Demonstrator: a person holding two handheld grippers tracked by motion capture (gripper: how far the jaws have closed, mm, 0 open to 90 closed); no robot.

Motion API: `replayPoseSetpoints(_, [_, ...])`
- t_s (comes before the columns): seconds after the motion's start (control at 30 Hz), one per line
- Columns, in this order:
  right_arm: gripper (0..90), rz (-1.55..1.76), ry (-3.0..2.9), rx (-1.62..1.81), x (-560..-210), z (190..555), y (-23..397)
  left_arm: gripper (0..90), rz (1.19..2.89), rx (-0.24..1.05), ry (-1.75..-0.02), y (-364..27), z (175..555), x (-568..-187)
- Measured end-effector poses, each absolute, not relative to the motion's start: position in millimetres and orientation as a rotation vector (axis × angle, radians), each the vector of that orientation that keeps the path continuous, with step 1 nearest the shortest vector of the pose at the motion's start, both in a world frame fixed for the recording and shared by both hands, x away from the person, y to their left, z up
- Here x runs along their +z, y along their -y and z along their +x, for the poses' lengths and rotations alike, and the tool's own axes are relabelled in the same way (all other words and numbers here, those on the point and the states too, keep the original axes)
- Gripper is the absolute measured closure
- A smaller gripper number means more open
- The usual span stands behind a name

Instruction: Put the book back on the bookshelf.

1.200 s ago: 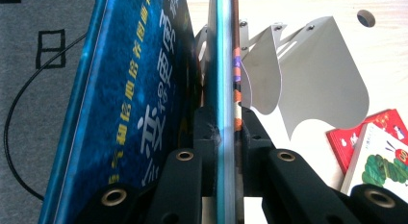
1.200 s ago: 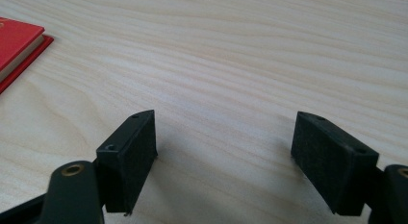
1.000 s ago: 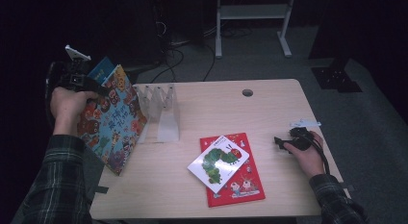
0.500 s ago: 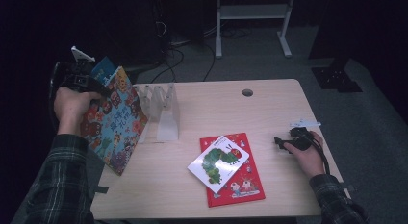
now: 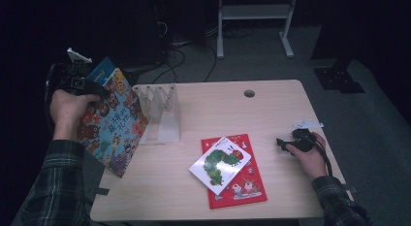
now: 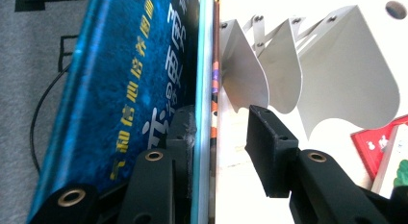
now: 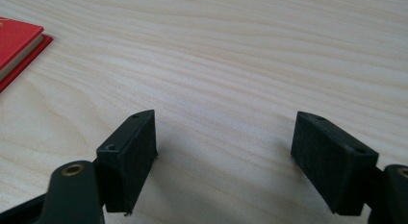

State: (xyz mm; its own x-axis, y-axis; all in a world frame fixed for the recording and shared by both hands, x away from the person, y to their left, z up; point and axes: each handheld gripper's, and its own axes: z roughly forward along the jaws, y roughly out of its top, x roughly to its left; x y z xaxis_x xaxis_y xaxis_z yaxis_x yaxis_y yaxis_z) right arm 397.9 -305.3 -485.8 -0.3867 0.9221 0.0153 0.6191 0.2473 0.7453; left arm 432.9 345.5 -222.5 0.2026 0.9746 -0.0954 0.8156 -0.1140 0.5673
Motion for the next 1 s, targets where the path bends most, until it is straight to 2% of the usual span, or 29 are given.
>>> replayPoseSetpoints(0.23, [22.8, 1.406, -2.096, 0.951, -485.7, 397.6, 305.3, 61.6, 1.969, 0.480, -1.640, -351.0, 423.5, -207.3])
replayPoseSetpoints(0.4, [22.8, 1.406, -2.096, 0.951, -485.7, 397.6, 305.3, 62.7, 1.941, 0.483, -1.602, -352.4, 416.3, -195.5])
replayPoseSetpoints(1.0, [22.7, 1.407, -2.096, 0.952, -485.8, 397.6, 305.3, 64.8, 2.012, 0.414, -1.436, -310.9, 407.3, -210.3])
